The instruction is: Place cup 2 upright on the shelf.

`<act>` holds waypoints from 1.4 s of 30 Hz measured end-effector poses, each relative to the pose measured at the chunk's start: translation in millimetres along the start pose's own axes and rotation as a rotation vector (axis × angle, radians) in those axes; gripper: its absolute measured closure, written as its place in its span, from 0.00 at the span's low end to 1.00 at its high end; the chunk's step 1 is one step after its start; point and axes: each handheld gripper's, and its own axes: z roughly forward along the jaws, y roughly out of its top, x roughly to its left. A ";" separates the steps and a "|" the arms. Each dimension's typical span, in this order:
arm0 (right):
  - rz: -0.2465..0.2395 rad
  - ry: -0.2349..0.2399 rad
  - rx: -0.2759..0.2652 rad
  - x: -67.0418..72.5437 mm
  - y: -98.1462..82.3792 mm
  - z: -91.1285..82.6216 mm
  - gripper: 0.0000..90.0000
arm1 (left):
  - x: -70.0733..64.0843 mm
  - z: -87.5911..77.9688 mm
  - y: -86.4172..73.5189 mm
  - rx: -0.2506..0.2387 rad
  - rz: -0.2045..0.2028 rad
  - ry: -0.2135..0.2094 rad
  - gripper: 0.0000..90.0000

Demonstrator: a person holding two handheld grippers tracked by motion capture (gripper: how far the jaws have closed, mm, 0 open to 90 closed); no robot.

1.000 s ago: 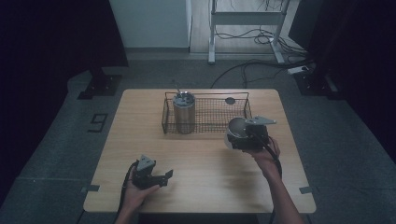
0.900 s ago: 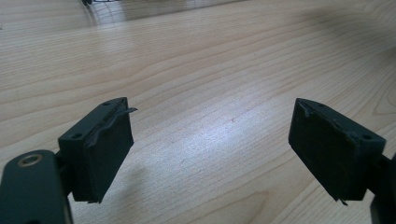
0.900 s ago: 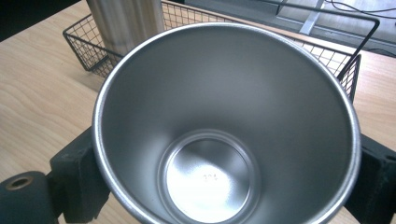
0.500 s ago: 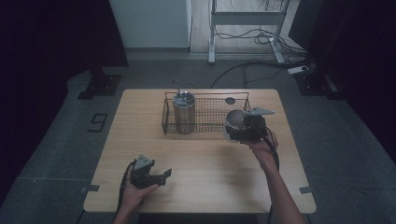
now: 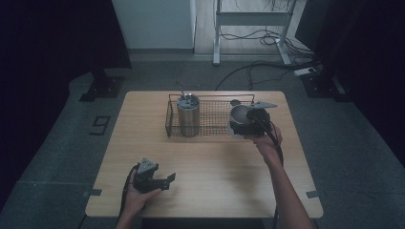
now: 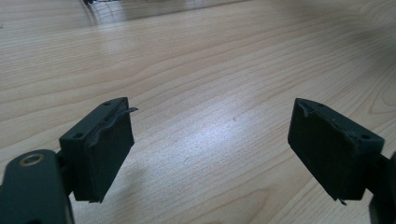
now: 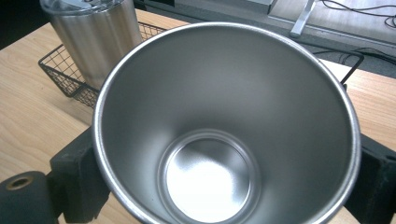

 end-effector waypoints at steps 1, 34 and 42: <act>0.003 -0.003 0.001 -0.4 1.0 1.1 0.08 | 0.1 -0.1 0.0 0.000 0.000 0.000 0.16; 0.004 -0.022 0.002 -8.6 30.5 27.4 0.08 | 0.2 -0.9 -0.2 -0.001 0.011 -0.005 0.16; 0.005 -0.027 0.012 -6.8 35.4 39.0 0.08 | 0.3 1.0 -0.9 0.010 0.016 -0.008 0.16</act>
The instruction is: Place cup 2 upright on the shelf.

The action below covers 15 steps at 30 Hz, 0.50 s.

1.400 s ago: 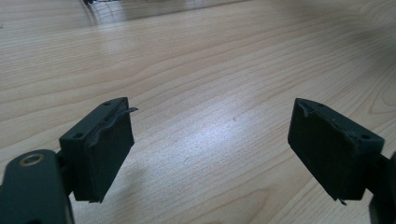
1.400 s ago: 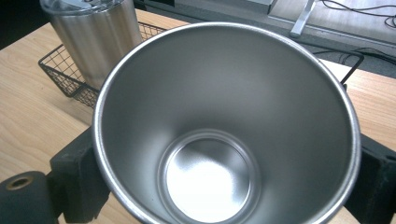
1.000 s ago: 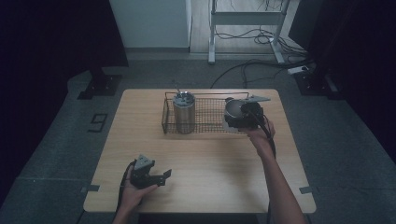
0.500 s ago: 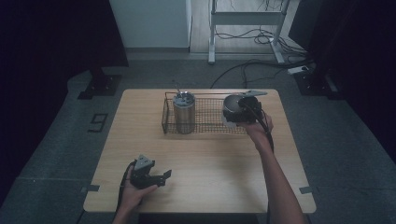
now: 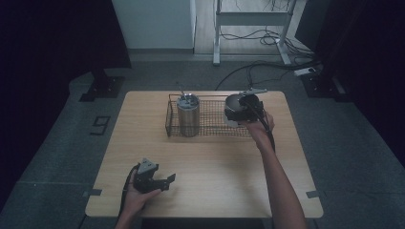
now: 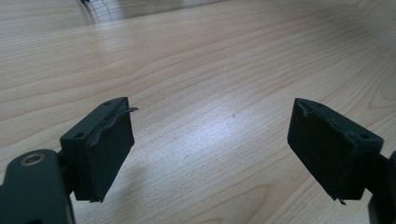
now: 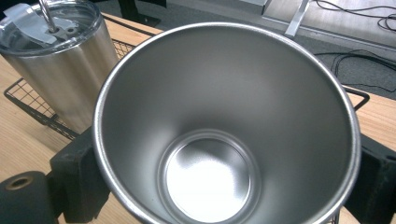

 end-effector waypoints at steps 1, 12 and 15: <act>-0.003 -0.001 0.004 0.5 0.7 1.3 0.08 | -0.1 0.0 -0.1 0.001 0.001 0.000 0.16; -0.004 -0.015 0.015 -1.3 7.4 14.6 0.08 | -3.2 -4.7 2.8 -0.023 0.004 -0.022 0.16; 0.001 -0.017 0.011 -2.3 8.3 17.3 0.08 | -3.2 -4.8 2.9 -0.022 0.003 -0.025 0.16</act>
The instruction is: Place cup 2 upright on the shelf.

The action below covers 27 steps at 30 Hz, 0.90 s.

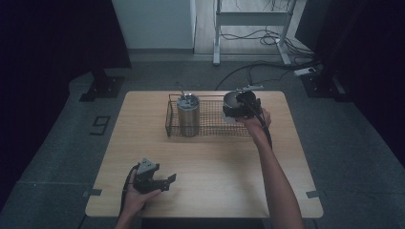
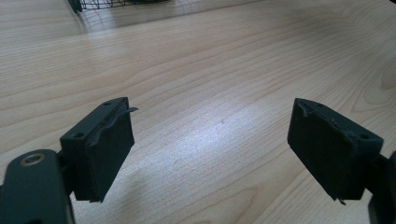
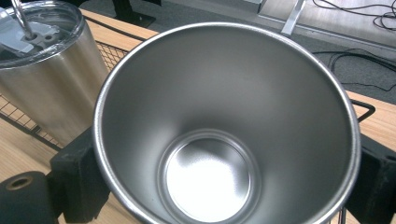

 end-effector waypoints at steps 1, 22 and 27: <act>0.002 0.001 0.001 -0.6 0.0 1.1 0.08 | 0.0 0.0 0.0 0.000 0.000 -0.001 0.16; -0.013 -0.023 0.061 -8.6 2.7 29.3 0.08 | -0.2 -1.6 1.1 0.000 -0.017 -0.041 0.16; 0.007 -0.022 0.066 -9.9 2.9 37.6 0.08 | -0.3 -0.9 0.9 0.003 -0.016 -0.039 0.16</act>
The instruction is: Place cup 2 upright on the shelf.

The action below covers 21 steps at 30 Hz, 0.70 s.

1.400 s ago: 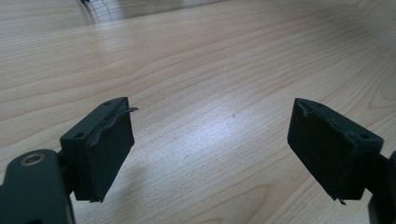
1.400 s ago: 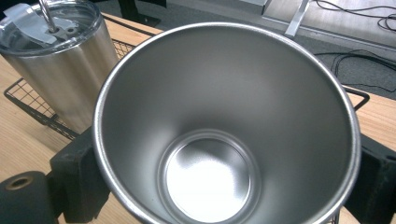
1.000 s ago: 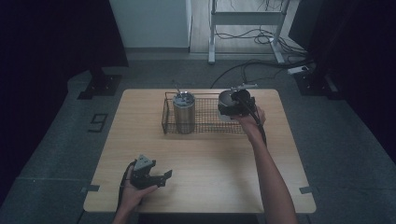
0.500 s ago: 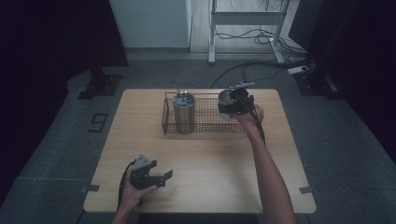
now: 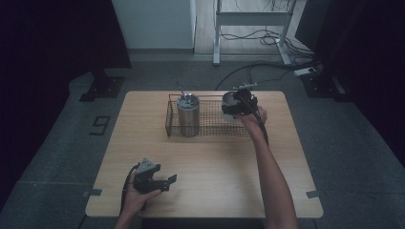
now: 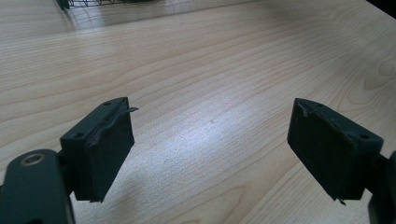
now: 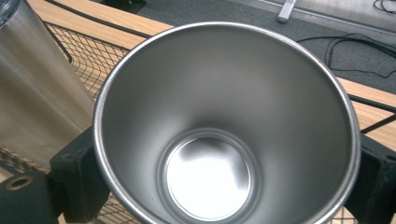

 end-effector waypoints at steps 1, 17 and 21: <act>0.005 0.002 0.001 -0.6 -0.1 1.2 0.08 | 0.0 0.1 -0.2 0.002 0.001 0.001 0.16; 0.012 -0.030 0.045 -6.5 -6.3 20.0 0.08 | -0.9 -1.1 0.0 -0.006 0.003 0.005 0.16; 0.003 -0.032 0.056 -6.5 -7.5 24.1 0.08 | -1.5 -0.7 0.0 -0.004 0.004 0.004 0.16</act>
